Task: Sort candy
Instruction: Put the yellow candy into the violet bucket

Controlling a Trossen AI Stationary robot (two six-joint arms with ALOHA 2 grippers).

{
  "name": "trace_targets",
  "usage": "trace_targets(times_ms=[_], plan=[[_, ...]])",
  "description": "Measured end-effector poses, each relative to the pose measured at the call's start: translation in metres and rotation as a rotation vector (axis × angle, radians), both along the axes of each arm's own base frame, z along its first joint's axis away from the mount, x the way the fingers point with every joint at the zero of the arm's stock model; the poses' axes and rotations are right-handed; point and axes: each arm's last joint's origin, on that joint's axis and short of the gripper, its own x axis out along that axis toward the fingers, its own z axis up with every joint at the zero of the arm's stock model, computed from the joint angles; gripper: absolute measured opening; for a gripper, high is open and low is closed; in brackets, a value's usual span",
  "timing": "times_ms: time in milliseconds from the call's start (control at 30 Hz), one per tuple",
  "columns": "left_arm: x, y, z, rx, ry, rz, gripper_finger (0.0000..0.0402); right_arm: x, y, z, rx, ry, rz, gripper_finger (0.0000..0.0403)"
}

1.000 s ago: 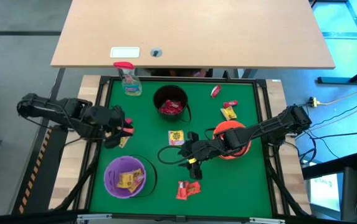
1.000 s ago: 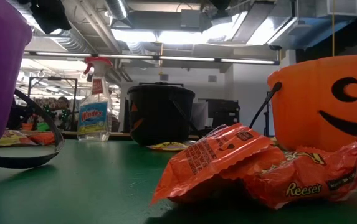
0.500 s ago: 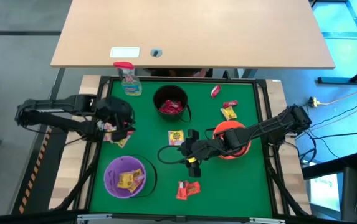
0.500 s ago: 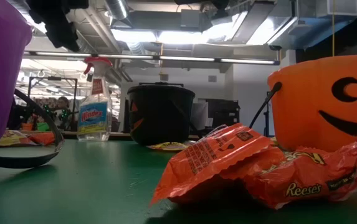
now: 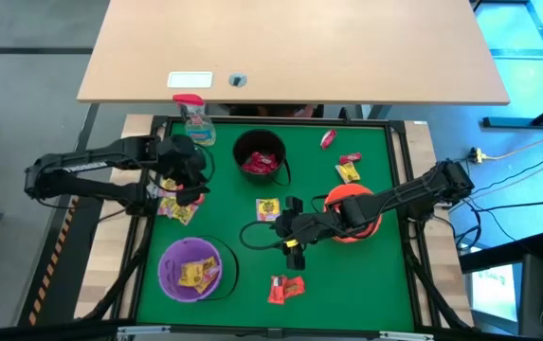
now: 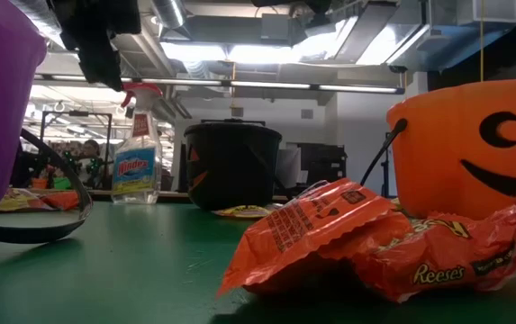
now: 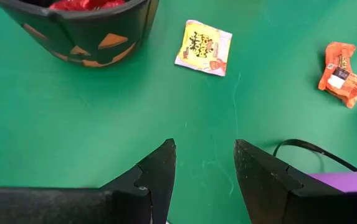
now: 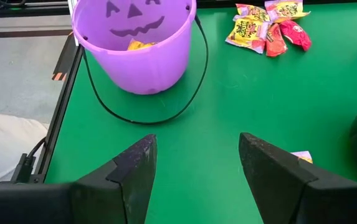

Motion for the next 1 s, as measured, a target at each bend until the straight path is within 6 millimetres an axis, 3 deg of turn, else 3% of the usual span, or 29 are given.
trace_targets(times_ms=[467,1000], plan=[[0.003,0.013,-0.009,-0.009,0.074,0.01,0.0151,-0.003,0.009,0.0,0.001,0.0,0.021,0.0225],[-0.01,0.022,-0.014,-0.025,0.166,0.057,0.0151,-0.004,0.01,0.0,0.001,0.0,0.023,0.0225]])
